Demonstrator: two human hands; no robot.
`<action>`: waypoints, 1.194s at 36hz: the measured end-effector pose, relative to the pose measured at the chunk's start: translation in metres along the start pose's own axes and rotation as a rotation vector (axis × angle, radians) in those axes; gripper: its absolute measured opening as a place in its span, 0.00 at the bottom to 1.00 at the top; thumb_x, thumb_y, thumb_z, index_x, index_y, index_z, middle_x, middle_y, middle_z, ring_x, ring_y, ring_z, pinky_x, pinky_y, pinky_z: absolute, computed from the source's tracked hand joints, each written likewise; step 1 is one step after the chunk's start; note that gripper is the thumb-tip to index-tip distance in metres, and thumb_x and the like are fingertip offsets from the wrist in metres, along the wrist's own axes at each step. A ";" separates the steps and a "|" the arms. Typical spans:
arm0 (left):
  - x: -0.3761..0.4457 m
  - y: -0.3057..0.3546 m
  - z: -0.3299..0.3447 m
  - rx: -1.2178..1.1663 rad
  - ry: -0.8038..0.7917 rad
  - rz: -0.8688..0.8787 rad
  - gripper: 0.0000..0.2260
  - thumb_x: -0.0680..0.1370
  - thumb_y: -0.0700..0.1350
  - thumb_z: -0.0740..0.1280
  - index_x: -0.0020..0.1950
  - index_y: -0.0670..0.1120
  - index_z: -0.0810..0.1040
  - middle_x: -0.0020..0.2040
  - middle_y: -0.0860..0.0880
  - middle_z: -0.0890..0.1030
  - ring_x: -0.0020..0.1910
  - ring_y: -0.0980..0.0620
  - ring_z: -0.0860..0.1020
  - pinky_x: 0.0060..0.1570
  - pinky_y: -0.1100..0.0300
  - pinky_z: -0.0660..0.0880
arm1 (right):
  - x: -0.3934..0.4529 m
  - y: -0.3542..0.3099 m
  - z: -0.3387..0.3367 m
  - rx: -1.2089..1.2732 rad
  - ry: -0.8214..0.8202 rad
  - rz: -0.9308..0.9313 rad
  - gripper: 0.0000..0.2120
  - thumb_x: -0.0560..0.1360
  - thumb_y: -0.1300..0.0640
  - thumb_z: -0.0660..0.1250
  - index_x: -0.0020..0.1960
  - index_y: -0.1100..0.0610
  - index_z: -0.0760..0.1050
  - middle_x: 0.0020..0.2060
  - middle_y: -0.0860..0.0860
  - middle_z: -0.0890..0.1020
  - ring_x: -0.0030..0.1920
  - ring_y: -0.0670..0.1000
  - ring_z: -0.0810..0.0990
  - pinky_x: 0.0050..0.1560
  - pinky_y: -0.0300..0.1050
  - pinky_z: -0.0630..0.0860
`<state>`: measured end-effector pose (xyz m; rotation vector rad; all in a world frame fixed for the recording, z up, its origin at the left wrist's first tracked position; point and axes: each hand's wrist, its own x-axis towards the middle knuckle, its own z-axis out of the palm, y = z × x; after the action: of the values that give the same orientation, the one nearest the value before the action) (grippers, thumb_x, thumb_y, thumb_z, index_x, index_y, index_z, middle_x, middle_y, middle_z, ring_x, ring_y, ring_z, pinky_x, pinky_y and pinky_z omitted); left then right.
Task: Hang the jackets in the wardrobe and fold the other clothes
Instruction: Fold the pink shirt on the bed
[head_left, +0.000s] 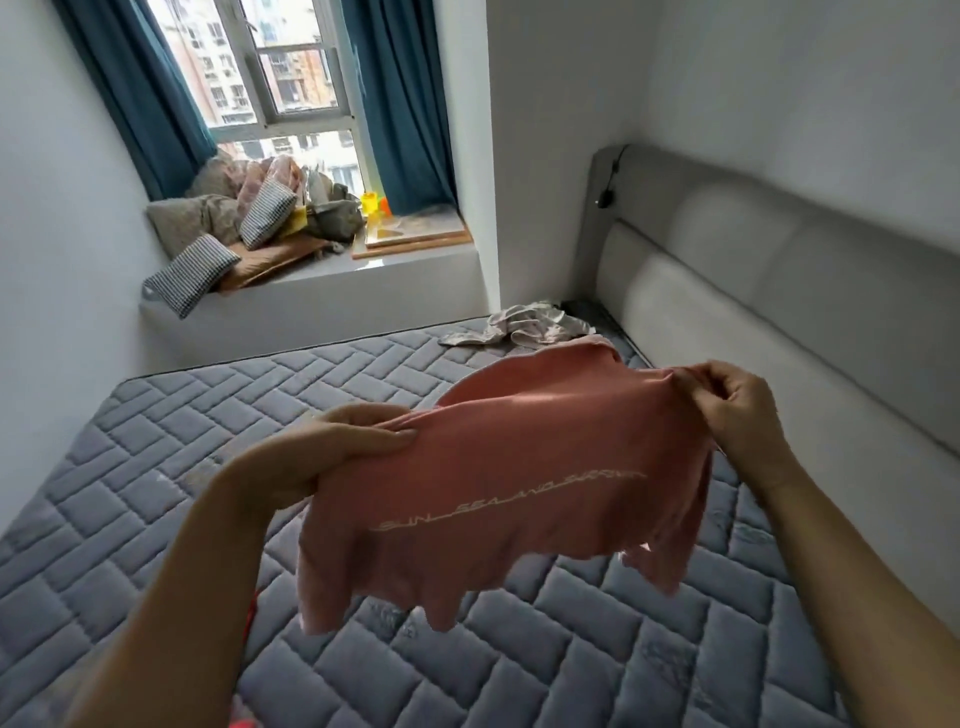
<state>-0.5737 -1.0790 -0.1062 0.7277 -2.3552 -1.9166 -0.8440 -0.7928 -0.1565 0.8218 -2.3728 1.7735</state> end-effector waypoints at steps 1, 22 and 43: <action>0.001 0.003 0.012 -0.026 -0.030 0.007 0.15 0.70 0.47 0.75 0.57 0.50 0.83 0.55 0.44 0.83 0.51 0.51 0.82 0.51 0.58 0.80 | -0.001 0.008 -0.002 -0.039 0.067 0.007 0.04 0.76 0.59 0.68 0.46 0.58 0.82 0.37 0.50 0.82 0.36 0.42 0.76 0.37 0.27 0.69; 0.057 -0.031 0.146 -0.643 0.353 0.083 0.11 0.81 0.39 0.61 0.54 0.51 0.81 0.50 0.51 0.85 0.49 0.55 0.82 0.47 0.61 0.79 | 0.163 -0.011 0.077 -0.283 -0.076 -0.127 0.07 0.77 0.61 0.66 0.48 0.65 0.81 0.45 0.60 0.83 0.43 0.50 0.77 0.44 0.33 0.67; 0.067 -0.542 0.145 -0.561 1.068 -0.723 0.08 0.81 0.36 0.60 0.55 0.43 0.77 0.44 0.46 0.79 0.44 0.49 0.75 0.46 0.59 0.69 | -0.138 0.323 0.569 -0.509 -1.372 -0.044 0.16 0.77 0.65 0.61 0.64 0.66 0.75 0.65 0.61 0.74 0.68 0.58 0.70 0.65 0.41 0.62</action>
<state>-0.4932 -1.0447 -0.6642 1.9978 -0.9197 -1.5144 -0.7260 -1.1959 -0.6770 2.4167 -3.0807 0.3482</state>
